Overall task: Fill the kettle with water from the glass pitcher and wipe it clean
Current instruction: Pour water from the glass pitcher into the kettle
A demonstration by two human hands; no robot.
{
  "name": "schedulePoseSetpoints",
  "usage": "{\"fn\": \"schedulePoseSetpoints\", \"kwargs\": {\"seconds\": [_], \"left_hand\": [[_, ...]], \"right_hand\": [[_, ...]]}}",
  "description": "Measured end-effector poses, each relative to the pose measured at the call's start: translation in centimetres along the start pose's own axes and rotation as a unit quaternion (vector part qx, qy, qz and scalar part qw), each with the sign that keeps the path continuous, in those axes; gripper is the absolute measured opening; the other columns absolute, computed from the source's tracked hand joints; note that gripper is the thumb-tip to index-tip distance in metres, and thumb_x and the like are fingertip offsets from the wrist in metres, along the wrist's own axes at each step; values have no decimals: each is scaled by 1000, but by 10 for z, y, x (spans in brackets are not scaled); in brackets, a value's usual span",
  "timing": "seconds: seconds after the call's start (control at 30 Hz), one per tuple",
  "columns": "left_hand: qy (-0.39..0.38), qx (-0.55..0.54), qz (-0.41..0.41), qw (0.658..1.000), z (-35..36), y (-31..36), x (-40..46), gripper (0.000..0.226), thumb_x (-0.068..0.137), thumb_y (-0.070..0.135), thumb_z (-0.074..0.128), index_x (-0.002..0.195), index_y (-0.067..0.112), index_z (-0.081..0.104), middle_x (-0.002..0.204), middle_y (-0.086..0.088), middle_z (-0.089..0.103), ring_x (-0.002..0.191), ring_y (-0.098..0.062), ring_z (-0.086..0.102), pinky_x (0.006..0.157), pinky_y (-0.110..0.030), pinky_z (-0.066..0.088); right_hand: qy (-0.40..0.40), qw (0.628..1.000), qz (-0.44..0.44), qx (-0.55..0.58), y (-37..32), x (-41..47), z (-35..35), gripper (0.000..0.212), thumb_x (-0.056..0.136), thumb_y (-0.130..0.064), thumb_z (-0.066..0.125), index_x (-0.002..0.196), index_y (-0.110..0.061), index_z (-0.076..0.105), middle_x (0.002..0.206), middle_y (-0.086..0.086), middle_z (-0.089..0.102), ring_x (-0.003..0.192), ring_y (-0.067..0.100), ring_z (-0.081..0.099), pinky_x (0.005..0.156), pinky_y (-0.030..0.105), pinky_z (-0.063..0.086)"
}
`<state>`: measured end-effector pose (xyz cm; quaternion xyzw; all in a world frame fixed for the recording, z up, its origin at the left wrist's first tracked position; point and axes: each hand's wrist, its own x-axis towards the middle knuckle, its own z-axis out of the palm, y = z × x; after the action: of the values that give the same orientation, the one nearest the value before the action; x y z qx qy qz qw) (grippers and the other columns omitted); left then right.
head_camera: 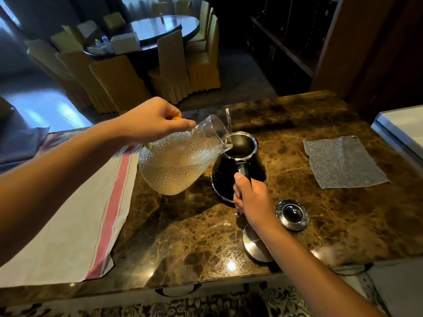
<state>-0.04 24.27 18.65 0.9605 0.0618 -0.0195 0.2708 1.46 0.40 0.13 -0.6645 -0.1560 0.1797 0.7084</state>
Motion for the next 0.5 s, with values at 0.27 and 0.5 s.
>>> {"fn": "schedulePoseSetpoints", "kwargs": {"seconds": [0.27,0.5], "left_hand": [[-4,14,0,1000,-2,-7,4,53,87,56,66,74,4,67,58,-4,48,44,-3,42,52,-28,35],[-30,55,-6,998,-6,-6,8,53,95,49,64,78,-1,65,61,-7,47,50,-10,44,50,-24,35]], "right_hand": [[-11,1000,-1,1,-5,-1,1,47,96,-40,48,64,-7,45,48,1,36,43,14,33,46,26,29],[-9,1000,-6,4,-5,0,1,52,97,-39,48,63,1,43,48,2,36,43,15,32,45,28,28]]}}
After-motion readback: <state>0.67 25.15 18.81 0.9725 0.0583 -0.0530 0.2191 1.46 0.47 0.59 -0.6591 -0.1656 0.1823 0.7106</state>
